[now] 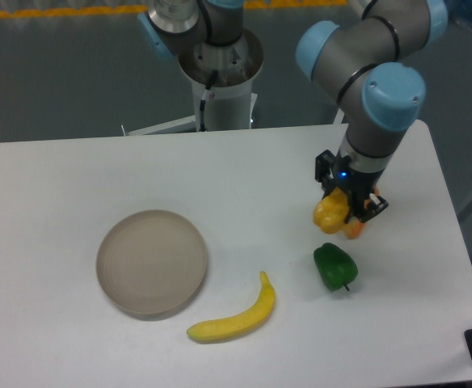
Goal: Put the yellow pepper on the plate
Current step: 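Carry the held yellow pepper with the gripper toward the beige plate, then lower the yellow pepper onto the plate and open the gripper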
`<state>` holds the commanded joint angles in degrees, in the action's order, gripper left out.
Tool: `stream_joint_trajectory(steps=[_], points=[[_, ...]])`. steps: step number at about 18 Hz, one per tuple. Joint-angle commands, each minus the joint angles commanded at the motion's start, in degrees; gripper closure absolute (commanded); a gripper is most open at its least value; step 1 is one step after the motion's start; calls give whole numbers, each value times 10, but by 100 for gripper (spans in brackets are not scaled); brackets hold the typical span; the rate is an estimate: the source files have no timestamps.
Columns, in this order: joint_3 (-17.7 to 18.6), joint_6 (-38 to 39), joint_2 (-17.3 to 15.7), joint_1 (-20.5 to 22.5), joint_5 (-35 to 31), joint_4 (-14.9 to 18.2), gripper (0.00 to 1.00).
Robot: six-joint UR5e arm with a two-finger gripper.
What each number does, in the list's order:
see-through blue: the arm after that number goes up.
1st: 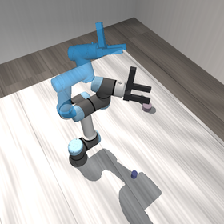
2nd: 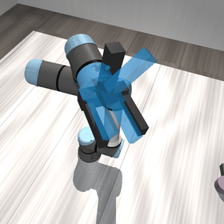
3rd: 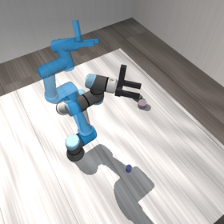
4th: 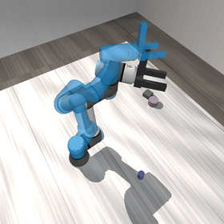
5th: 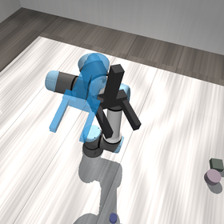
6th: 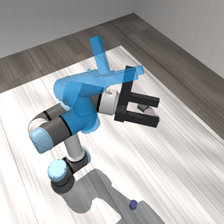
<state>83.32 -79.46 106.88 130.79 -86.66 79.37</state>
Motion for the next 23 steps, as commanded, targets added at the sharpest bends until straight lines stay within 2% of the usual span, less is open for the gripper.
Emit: stream_joint_trajectory(steps=[13,18,23], points=[[36,85,0,-98,2,-5,84],[36,157,20,-158,2,-29,84],[37,245,52,-233,1,-32,84]])
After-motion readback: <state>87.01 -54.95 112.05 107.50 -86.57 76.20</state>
